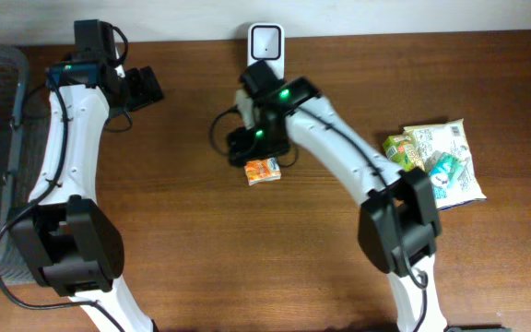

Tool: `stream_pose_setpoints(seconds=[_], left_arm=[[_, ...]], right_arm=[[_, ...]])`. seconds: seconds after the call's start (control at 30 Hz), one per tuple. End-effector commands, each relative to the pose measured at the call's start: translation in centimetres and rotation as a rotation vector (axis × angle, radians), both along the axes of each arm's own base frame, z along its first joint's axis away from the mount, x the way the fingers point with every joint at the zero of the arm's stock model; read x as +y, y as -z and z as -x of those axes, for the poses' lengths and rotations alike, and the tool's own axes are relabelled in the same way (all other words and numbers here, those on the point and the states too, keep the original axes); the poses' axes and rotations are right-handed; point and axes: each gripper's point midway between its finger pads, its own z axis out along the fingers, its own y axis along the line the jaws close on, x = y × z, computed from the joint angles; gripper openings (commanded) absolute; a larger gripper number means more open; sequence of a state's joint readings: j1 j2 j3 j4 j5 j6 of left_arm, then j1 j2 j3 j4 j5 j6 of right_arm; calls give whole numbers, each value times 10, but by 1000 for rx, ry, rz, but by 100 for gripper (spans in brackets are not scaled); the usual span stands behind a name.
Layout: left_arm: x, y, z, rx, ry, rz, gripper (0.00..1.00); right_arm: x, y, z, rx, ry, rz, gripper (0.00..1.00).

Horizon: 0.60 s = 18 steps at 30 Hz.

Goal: Scan the item barcode
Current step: 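Lower the right gripper onto the Kleenex pack and grasp it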

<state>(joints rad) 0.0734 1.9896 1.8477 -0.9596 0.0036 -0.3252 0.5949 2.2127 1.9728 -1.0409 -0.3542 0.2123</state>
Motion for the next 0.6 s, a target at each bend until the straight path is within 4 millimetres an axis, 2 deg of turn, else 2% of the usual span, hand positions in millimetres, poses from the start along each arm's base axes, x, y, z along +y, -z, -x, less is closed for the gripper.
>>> stream_pose_setpoints(seconds=[0.0, 0.07, 0.13, 0.23, 0.3, 0.37, 0.43, 0.5, 0.57], left_arm=[[8, -18, -1, -40, -12, -8, 99], [8, -18, -1, -40, -12, -8, 99], [8, -18, -1, -40, -12, -8, 99], [8, -18, -1, -40, -12, -8, 99], [8, -18, -1, -40, -12, -8, 99], [8, -18, -1, -40, -12, -8, 99], [8, -18, -1, -40, -12, -8, 99], [8, -18, -1, -40, -12, -8, 99], [8, -18, -1, -40, -12, -8, 99]], right_arm=[[36, 23, 19, 22, -54, -2, 71], [40, 45, 30, 69, -67, 35, 72], [31, 60, 37, 117, -62, 83, 72], [-5, 70, 24, 88, -6, 226, 72], [-39, 73, 15, 113, 48, 303, 72], [-59, 72, 11, 156, 88, 314, 72], [-81, 57, 5, 168, 113, 306, 72], [-97, 28, -5, 127, 151, 275, 73], [-108, 4, -17, 74, 191, 239, 78]])
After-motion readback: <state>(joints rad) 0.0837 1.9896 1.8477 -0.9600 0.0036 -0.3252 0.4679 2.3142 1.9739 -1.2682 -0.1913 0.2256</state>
